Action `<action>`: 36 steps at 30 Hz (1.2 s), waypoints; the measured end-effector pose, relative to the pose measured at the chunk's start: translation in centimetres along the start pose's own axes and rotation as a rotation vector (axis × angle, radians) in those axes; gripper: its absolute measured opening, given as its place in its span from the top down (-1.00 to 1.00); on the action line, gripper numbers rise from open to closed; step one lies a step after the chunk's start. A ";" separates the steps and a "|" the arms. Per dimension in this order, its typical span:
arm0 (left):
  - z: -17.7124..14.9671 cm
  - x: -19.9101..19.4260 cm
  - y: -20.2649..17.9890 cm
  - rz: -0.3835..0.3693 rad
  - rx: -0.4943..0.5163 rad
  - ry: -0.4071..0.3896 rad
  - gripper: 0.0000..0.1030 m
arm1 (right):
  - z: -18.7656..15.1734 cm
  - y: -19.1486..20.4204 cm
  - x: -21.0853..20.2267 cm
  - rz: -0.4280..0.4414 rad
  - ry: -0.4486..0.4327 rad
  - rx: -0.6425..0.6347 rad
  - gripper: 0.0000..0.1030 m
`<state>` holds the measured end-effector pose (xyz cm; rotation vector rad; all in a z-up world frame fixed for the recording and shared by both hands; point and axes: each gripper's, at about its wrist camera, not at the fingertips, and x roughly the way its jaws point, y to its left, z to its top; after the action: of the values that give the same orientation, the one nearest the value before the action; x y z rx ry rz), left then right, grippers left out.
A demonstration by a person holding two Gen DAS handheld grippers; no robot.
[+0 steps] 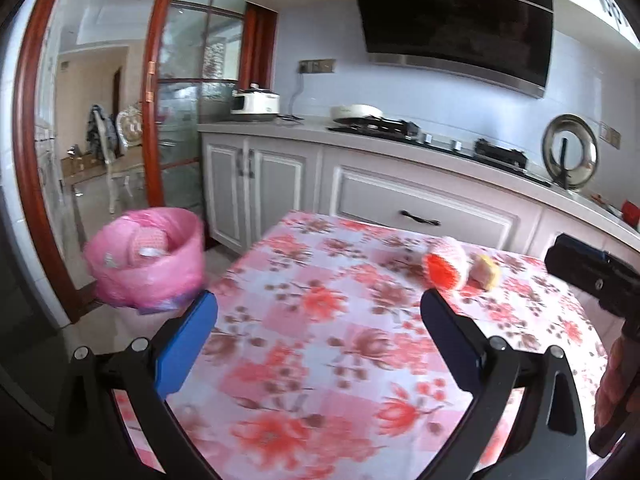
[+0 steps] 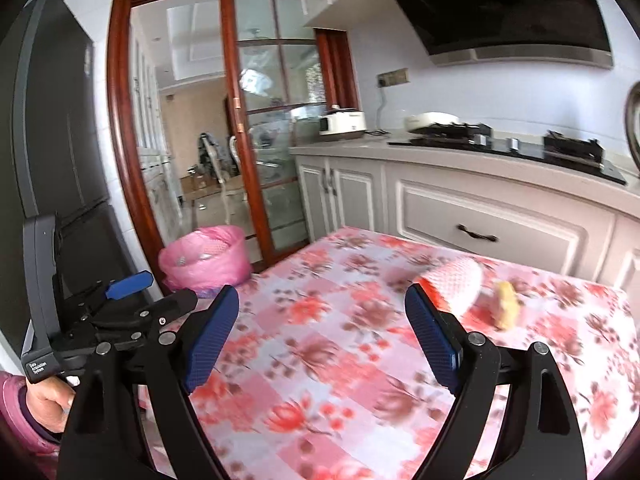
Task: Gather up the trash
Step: 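Grasp the pink-orange foam net with the left gripper while the right grasps the yellow sponge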
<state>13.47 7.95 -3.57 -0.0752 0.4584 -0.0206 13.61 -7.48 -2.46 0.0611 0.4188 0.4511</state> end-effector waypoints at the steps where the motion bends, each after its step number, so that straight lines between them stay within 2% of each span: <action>1: -0.2 0.4 -0.6 -0.008 0.003 0.003 -0.91 | -0.4 -0.6 -0.1 -0.014 0.002 0.003 -0.58; 9: -2.3 5.6 -6.4 -0.086 0.093 0.082 -0.91 | -3.7 -7.4 0.7 -0.136 0.070 0.065 -0.58; 14: -2.8 9.9 -8.5 -0.125 0.062 0.148 -0.91 | -5.4 -12.0 2.4 -0.205 0.122 0.122 -0.58; 19: -2.7 13.2 -10.7 -0.129 0.073 0.164 -0.91 | -6.1 -16.2 5.1 -0.251 0.165 0.184 -0.58; 25: -2.6 16.5 -11.4 -0.141 0.060 0.212 -0.91 | -5.8 -19.1 9.0 -0.267 0.216 0.185 -0.58; 31: -2.2 20.1 -11.9 -0.138 0.088 0.237 -0.91 | -5.5 -22.1 14.3 -0.286 0.290 0.195 -0.57; 34: -1.6 22.0 -11.8 -0.140 0.079 0.247 -0.91 | -4.8 -23.5 17.0 -0.293 0.312 0.188 -0.52; 36: -1.0 23.4 -11.9 -0.142 0.078 0.247 -0.91 | -4.5 -24.0 18.2 -0.297 0.327 0.179 -0.41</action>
<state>34.00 -4.84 -13.86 -0.0286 0.6981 -0.1891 36.53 -21.32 -17.05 0.0976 0.7781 0.1279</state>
